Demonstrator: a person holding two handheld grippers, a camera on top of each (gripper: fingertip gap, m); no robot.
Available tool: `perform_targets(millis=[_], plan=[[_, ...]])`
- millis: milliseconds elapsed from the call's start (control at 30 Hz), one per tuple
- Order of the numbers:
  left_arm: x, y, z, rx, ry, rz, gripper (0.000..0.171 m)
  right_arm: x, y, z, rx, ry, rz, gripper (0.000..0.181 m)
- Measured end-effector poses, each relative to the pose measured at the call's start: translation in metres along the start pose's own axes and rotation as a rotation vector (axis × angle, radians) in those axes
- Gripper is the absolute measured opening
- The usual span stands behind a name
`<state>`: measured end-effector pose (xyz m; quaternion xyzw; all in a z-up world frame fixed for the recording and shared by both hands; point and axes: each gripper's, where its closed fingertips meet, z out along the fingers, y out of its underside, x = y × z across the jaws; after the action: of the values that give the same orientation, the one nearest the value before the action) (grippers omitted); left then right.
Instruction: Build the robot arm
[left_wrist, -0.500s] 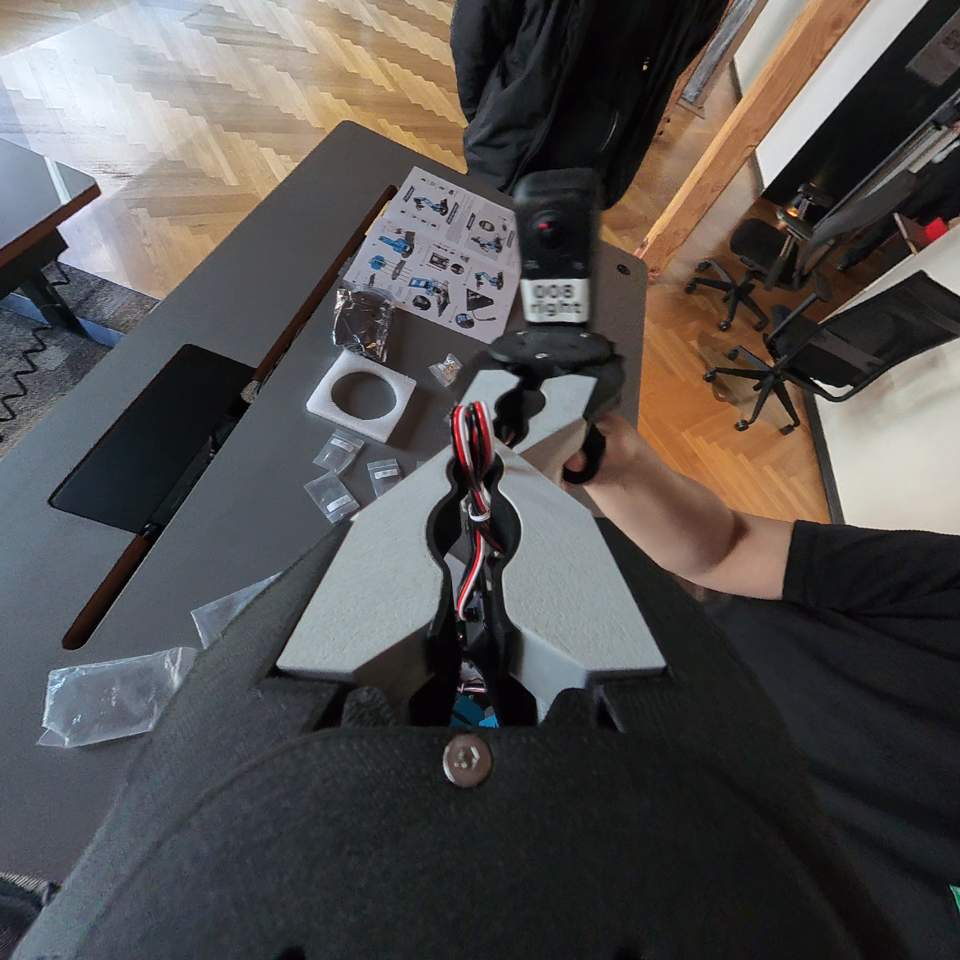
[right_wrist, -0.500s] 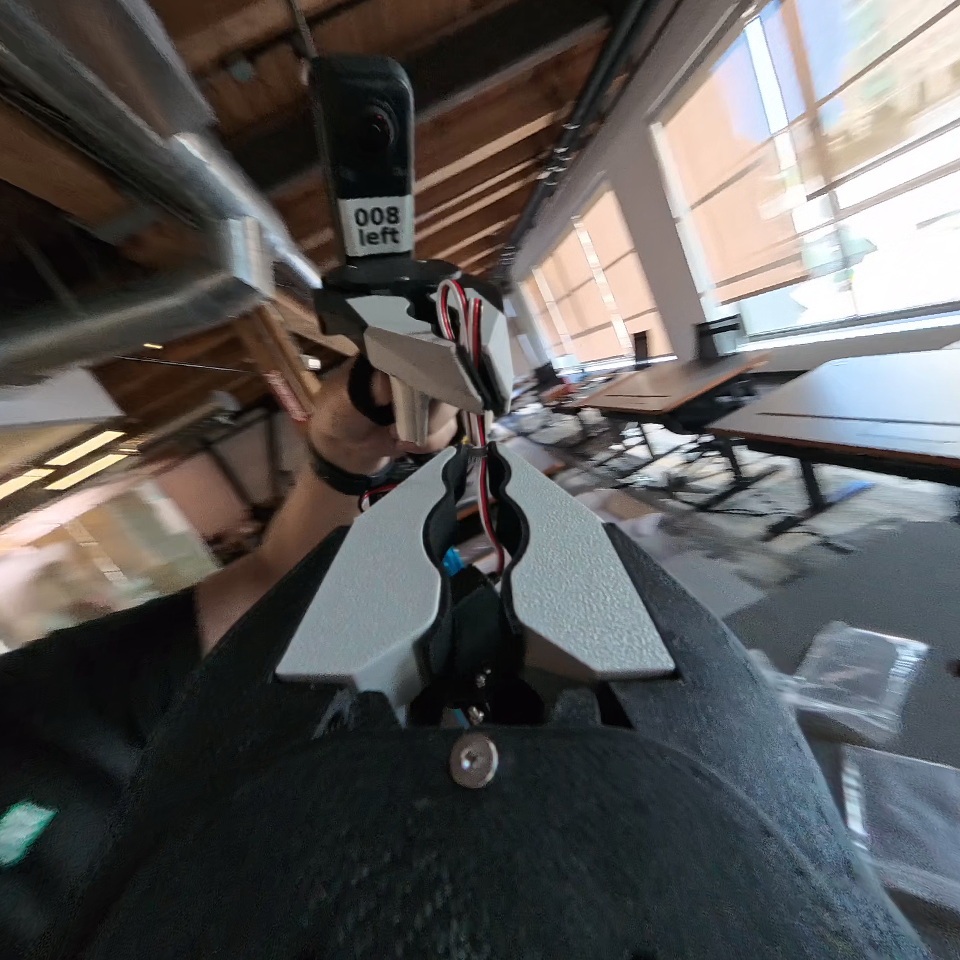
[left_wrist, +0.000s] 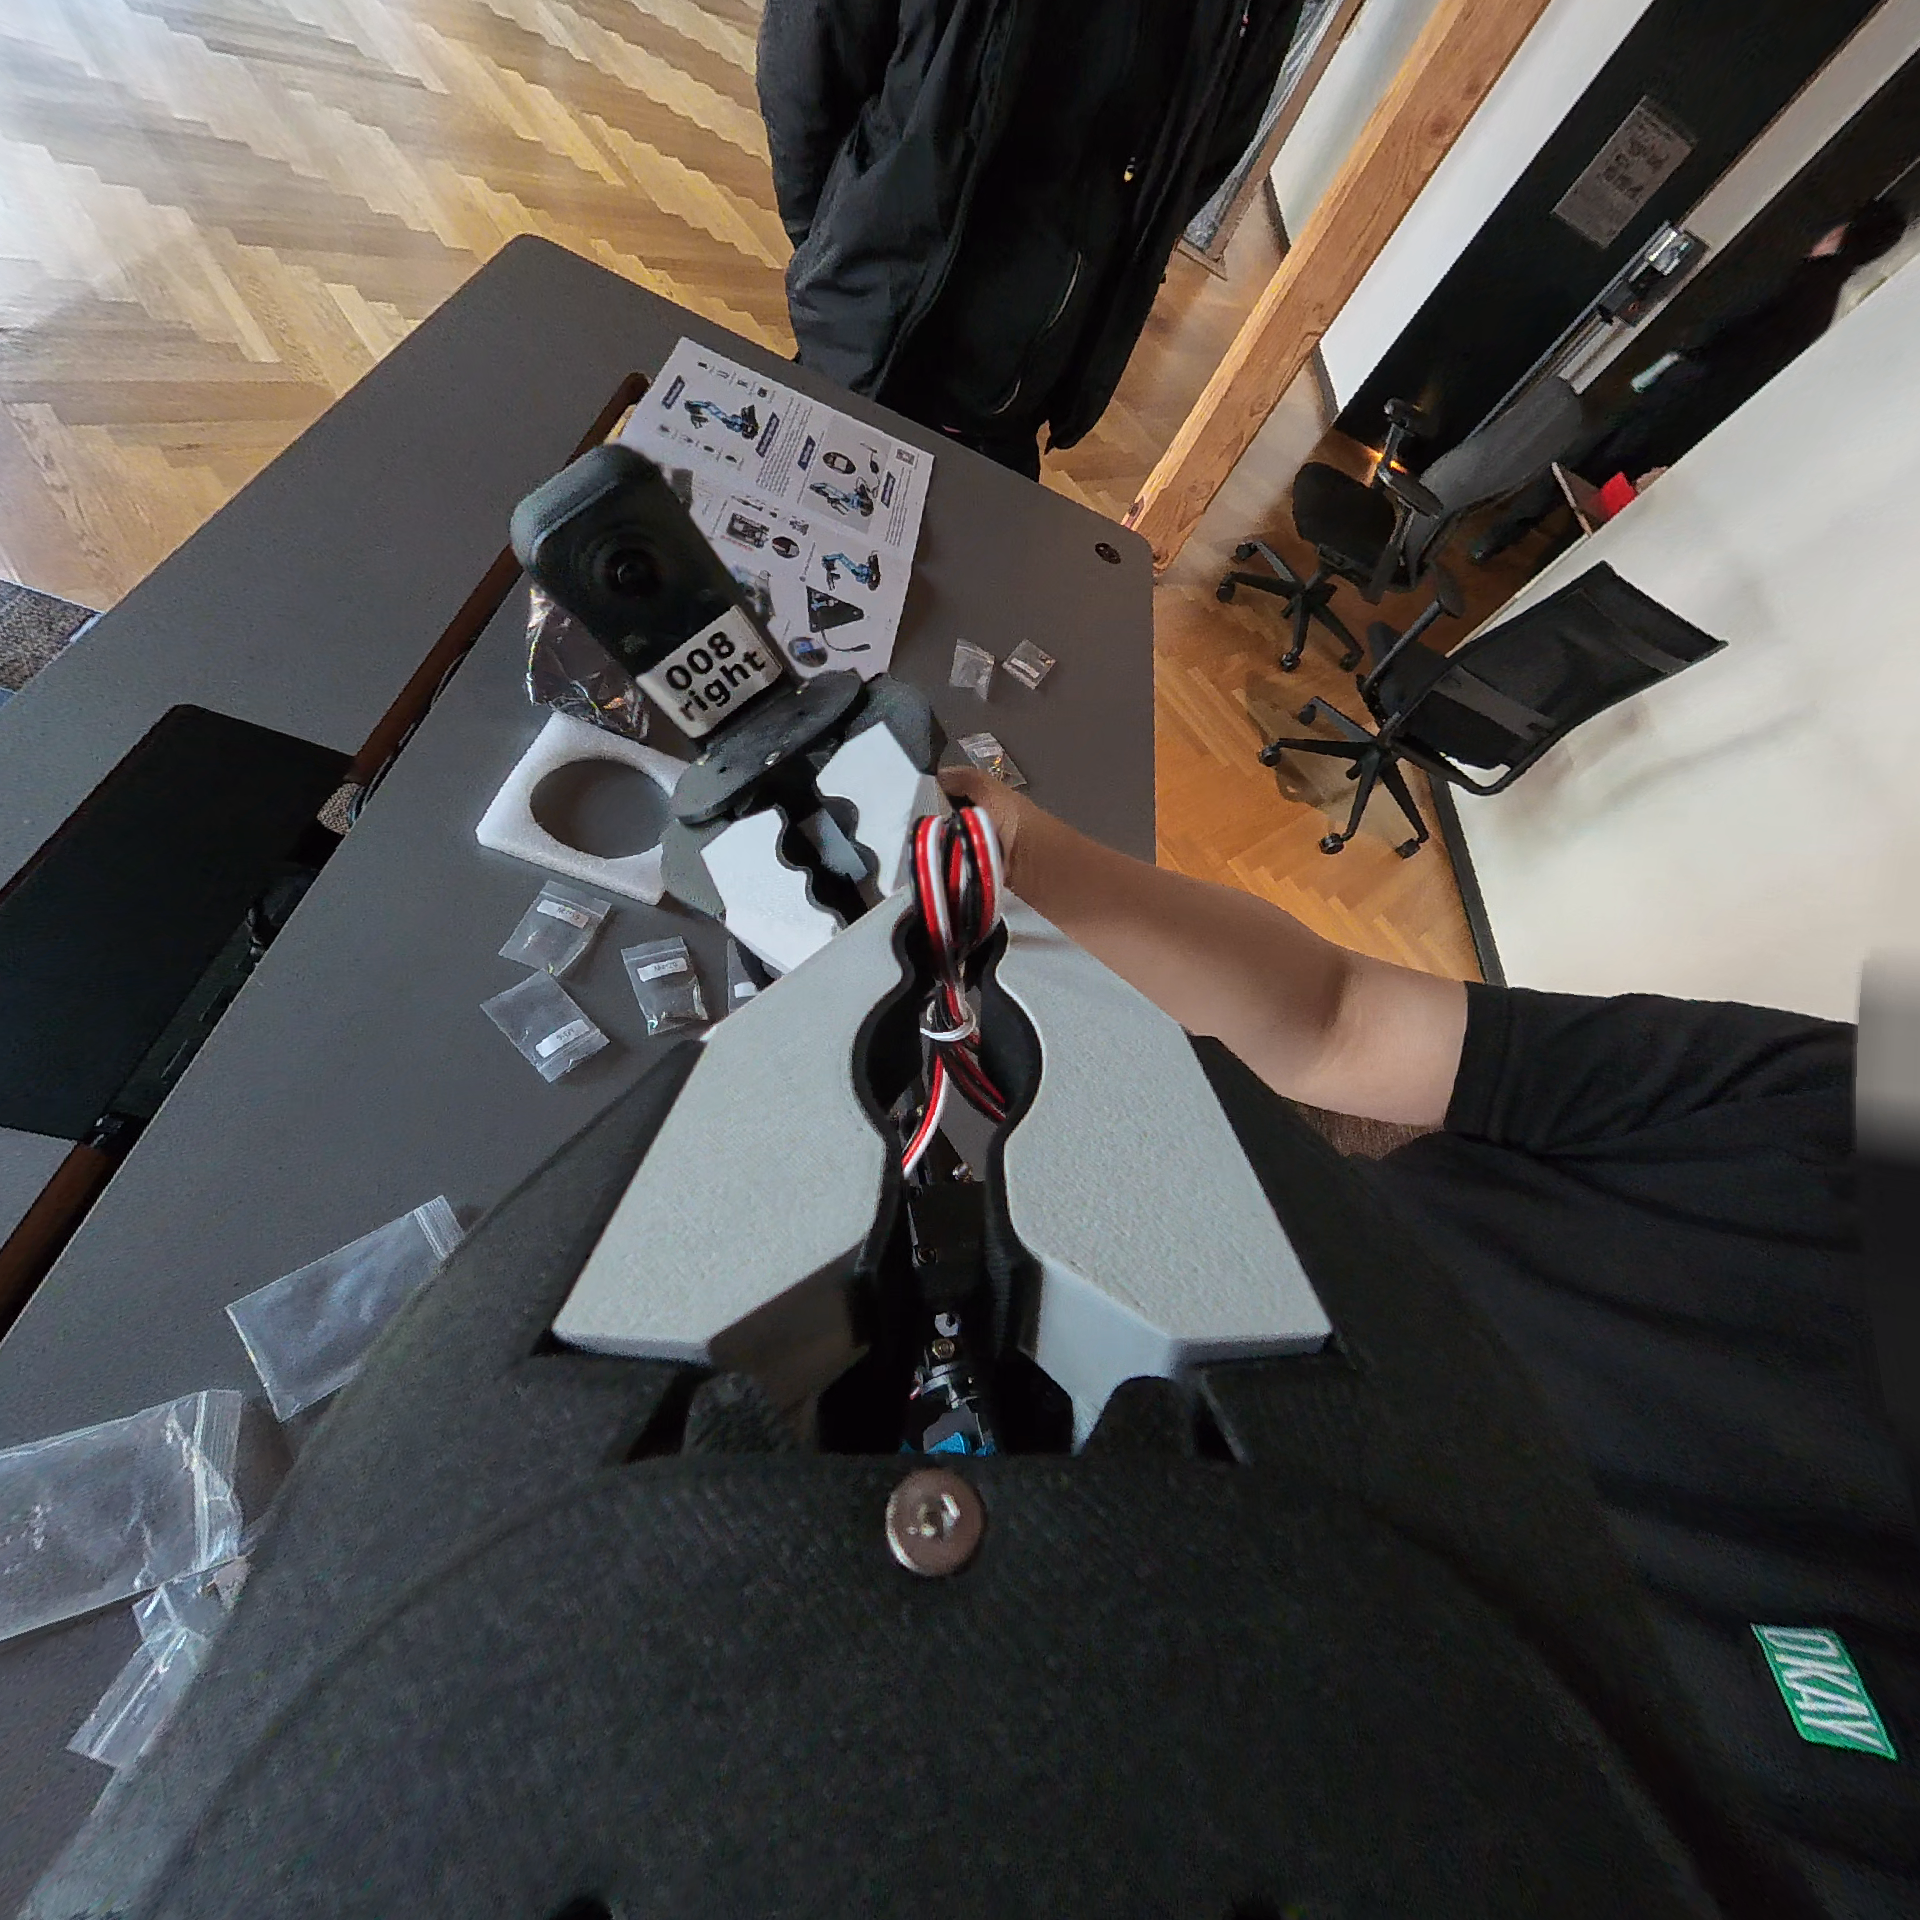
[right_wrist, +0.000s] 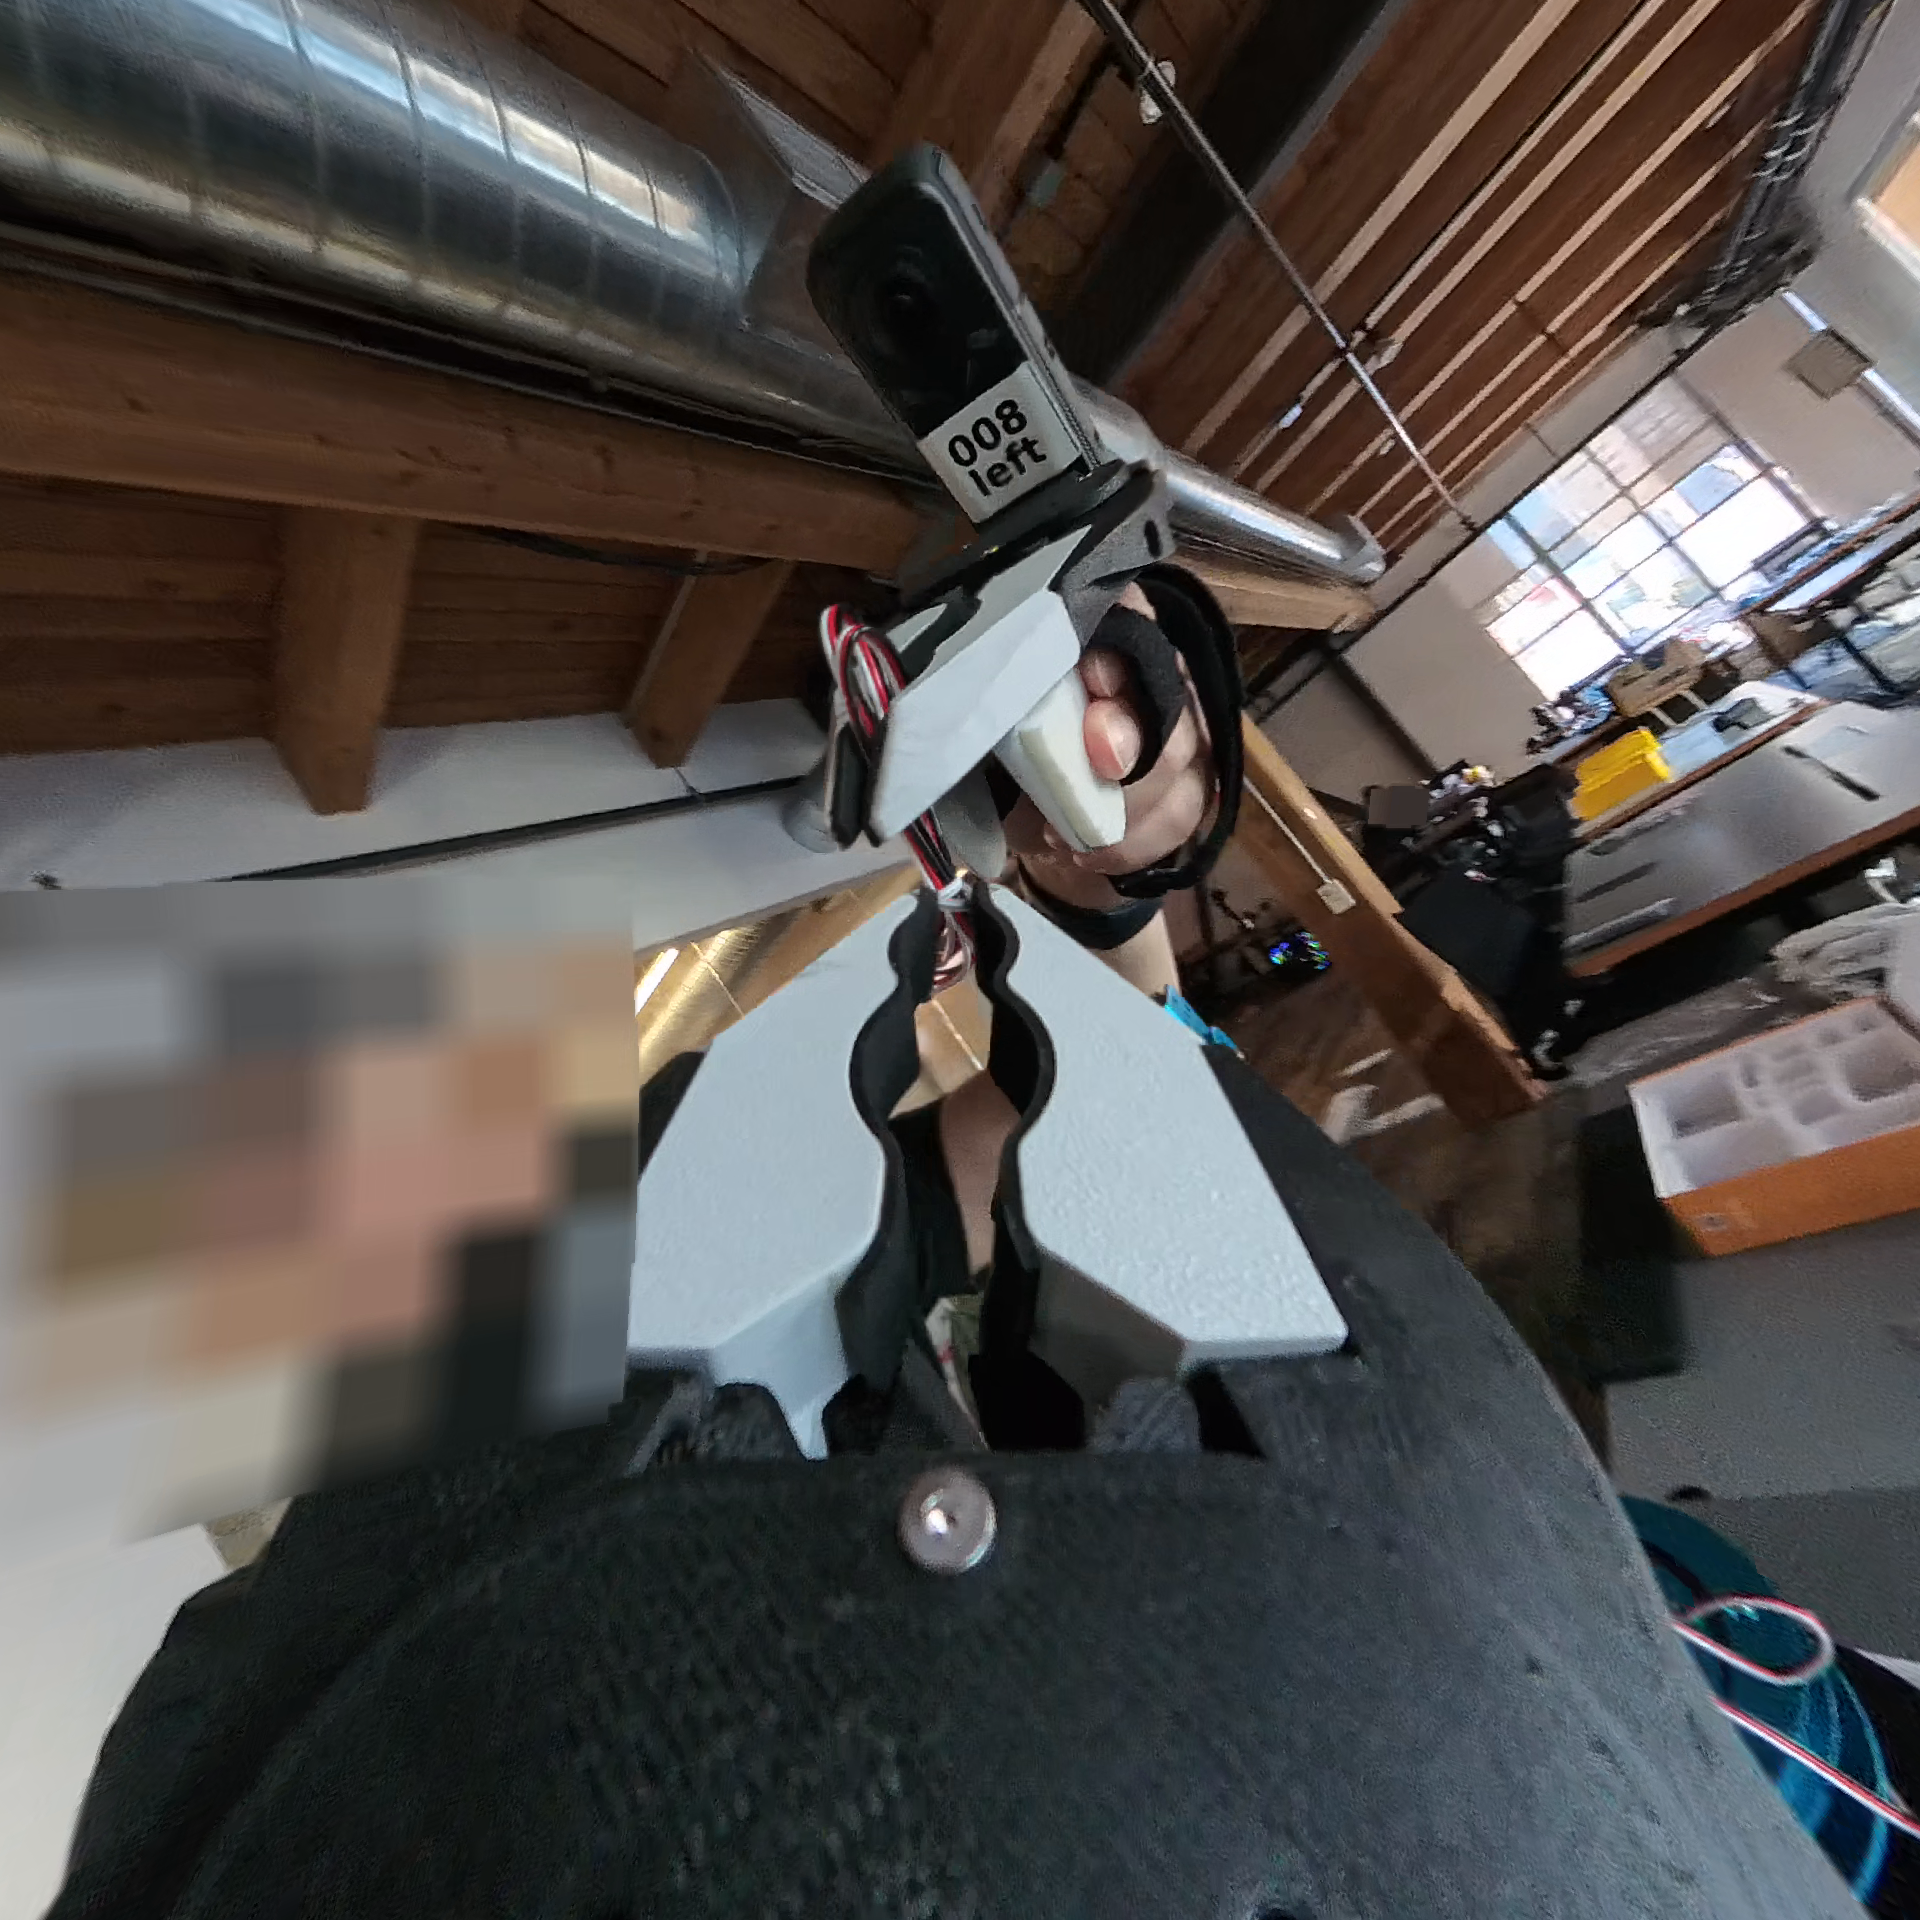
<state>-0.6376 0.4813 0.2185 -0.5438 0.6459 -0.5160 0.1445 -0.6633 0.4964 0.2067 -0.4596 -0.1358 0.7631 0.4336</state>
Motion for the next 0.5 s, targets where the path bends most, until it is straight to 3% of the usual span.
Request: perform_targets(millis=[233,500], plan=[[-0.005,0.0,-0.004,0.018,0.014,-0.024,0.002,0.014,-0.006,-0.004,0.042,0.079,-0.016,0.0],[0.0,-0.001,-0.004,0.024,0.039,-0.013,0.003,0.016,-0.004,0.008,-0.025,0.194,-0.126,0.0]])
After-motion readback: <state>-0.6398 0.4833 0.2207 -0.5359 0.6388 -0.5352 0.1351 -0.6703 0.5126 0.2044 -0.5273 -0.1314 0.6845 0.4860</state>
